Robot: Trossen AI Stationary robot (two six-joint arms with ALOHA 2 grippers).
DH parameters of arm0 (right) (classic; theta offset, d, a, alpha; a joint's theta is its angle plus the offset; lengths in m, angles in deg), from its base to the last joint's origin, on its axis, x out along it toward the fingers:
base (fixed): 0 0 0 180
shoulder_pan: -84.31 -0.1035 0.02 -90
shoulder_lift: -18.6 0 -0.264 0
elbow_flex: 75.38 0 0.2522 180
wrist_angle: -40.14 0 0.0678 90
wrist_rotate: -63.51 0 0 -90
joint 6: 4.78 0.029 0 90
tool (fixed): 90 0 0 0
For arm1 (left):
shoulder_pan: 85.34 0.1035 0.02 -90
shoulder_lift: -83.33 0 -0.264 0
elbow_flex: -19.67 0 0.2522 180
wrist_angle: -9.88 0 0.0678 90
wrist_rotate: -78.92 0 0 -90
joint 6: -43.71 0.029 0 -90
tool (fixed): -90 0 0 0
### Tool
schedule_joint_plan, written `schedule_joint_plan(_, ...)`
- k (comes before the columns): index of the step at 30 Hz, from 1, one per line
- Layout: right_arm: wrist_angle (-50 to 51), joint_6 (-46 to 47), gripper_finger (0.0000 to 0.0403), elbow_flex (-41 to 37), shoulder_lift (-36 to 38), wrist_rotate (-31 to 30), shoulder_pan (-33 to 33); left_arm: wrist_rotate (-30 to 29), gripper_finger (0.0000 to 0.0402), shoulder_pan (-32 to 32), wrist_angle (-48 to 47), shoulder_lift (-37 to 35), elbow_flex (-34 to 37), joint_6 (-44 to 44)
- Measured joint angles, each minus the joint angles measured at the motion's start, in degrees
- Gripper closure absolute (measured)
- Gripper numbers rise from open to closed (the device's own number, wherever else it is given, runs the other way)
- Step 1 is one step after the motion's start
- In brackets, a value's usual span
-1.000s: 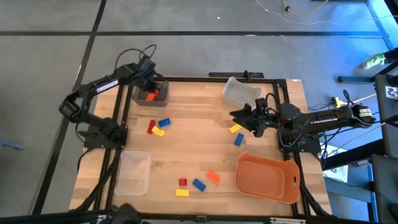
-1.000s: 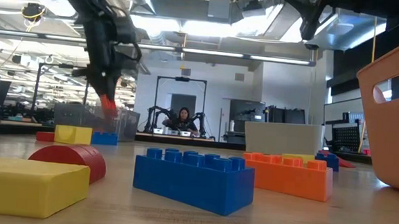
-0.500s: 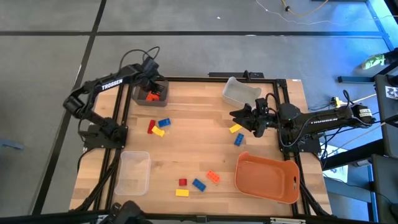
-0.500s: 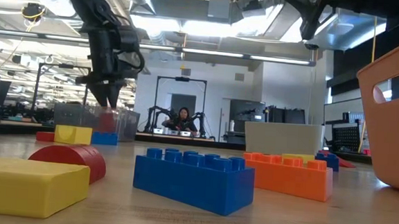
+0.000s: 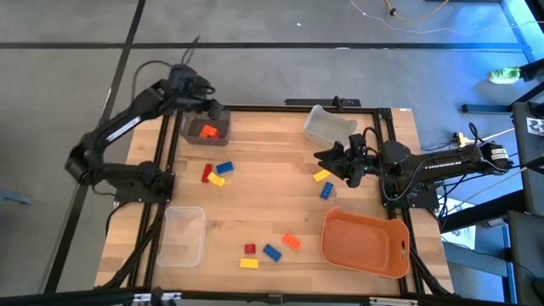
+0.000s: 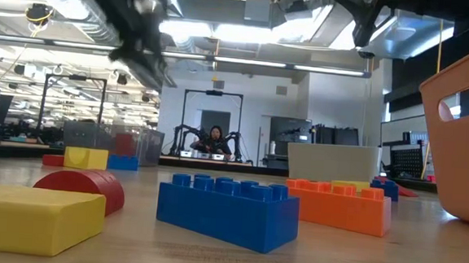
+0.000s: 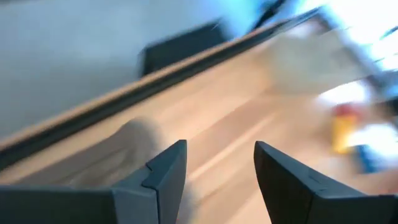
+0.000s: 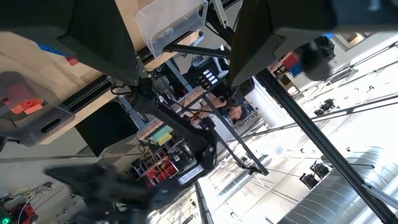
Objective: Sort & place blocks by color
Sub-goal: Put the orange gamepiece into the black bin
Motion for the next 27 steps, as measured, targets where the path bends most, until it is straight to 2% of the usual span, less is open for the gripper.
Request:
schedule_joint_plan(4, 0.0, 0.0, 0.0152, 0.0, 0.0, 0.0, 0.0, 1.0, 0.0223, -7.2, 8.2, -9.8, 1.1, -1.6)
schedule_joint_plan(8, 0.0, -0.2, 0.0152, 0.0, 0.0, 0.1, 0.0, -3.7, 0.0223, -18.0, 20.3, -18.5, 6.1, -5.4)
schedule_joint_plan(13, -0.3, -0.2, 0.0152, 0.0, 0.0, 0.1, 0.0, -9.7, 0.0226, -31.5, 38.5, -26.2, 16.2, -7.0)
schedule_joint_plan(19, -0.3, -0.2, 0.0152, 0.0, 0.0, 0.1, 0.0, -13.4, 0.0227, -42.6, 58.5, -28.1, 29.3, -7.9)
schedule_joint_plan(23, -0.3, -0.2, 0.0152, 0.0, 0.0, 0.1, 0.0, -17.0, 0.0227, -46.0, 63.2, -26.9, 33.4, -9.0)
schedule_joint_plan(27, -0.3, -0.3, 0.0152, 0.0, 0.0, 0.1, 0.0, -17.6, 0.0227, -47.0, 63.9, -27.0, 34.0, -8.8)
